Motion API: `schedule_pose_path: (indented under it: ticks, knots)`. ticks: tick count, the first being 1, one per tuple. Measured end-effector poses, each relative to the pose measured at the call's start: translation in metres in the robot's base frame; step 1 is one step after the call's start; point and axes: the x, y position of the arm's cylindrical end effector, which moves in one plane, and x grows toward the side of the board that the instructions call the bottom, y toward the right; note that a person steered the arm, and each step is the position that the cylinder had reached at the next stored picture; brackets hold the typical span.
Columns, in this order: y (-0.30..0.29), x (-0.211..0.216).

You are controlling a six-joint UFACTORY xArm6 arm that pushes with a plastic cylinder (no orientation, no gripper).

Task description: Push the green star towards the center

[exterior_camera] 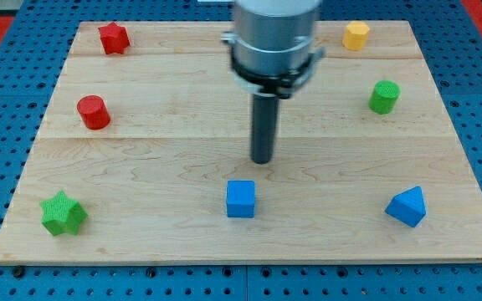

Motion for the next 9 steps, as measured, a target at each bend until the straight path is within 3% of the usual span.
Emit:
schedule_pose_path:
  ticks: [3, 4, 6, 9]
  knots:
    - [-0.209, 0.013]
    - [-0.251, 0.038]
    - [-0.262, 0.085]
    - [-0.220, 0.099]
